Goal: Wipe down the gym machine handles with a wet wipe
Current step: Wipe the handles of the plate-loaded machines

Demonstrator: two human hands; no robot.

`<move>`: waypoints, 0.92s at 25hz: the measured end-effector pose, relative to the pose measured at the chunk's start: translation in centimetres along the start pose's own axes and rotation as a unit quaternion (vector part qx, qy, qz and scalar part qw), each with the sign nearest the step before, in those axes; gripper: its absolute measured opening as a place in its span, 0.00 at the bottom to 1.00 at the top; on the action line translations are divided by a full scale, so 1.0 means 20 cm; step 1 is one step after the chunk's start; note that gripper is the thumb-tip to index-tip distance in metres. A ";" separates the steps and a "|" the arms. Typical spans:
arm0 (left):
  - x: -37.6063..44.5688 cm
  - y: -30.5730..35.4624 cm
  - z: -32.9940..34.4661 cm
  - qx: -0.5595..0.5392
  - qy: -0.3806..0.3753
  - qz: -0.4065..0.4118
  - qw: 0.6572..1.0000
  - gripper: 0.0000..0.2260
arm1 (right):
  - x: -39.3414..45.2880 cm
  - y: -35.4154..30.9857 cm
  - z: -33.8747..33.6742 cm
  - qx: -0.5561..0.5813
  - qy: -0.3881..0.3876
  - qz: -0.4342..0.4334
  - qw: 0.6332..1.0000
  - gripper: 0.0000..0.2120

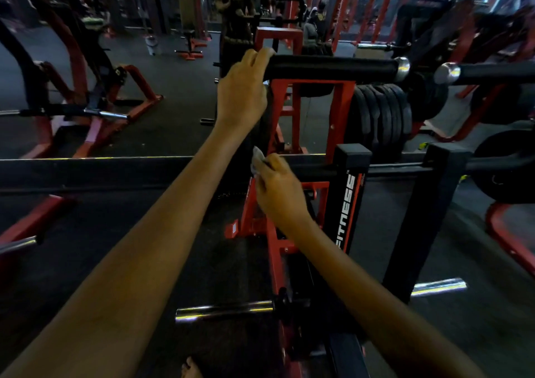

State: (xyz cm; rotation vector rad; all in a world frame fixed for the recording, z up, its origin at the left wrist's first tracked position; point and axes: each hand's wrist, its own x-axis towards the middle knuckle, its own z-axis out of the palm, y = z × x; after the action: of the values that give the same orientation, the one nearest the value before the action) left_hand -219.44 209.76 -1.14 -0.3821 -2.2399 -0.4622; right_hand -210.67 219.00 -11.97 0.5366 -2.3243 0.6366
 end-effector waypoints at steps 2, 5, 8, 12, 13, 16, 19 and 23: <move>0.00 0.00 0.00 -0.004 -0.008 -0.005 1.000 0.21 | -0.07 0.01 0.04 -0.031 -0.015 0.021 0.999 0.23; 0.01 0.00 -0.01 -0.008 -0.008 -0.009 1.000 0.21 | -0.15 0.13 -0.03 -0.067 -0.021 0.028 0.997 0.25; 0.00 0.00 -0.01 -0.015 -0.014 -0.008 1.000 0.22 | -0.16 0.25 -0.15 -0.087 -0.011 0.110 0.990 0.22; 0.00 0.01 -0.01 -0.021 -0.013 -0.004 1.000 0.22 | -0.17 0.33 -0.19 -0.125 0.045 0.217 0.967 0.20; 0.00 0.00 -0.01 -0.021 -0.013 -0.004 1.000 0.22 | -0.17 0.31 -0.18 -0.098 0.055 0.240 0.964 0.19; 0.00 0.00 0.00 -0.024 -0.015 0.000 1.000 0.22 | -0.13 0.19 -0.11 0.006 0.059 0.263 0.963 0.14; 0.00 0.00 0.00 -0.027 -0.019 0.005 0.999 0.22 | -0.09 0.03 0.03 0.029 0.012 0.192 0.981 0.16; 0.01 -0.02 -0.01 -0.043 -0.035 -0.001 0.998 0.22 | -0.10 0.00 0.05 0.000 -0.004 0.112 0.994 0.22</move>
State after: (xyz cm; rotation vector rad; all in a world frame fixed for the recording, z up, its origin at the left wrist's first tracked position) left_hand -219.56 209.45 -1.00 -0.4471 -2.2943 -0.5545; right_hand -209.82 218.88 -14.06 0.2804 -2.4118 0.7383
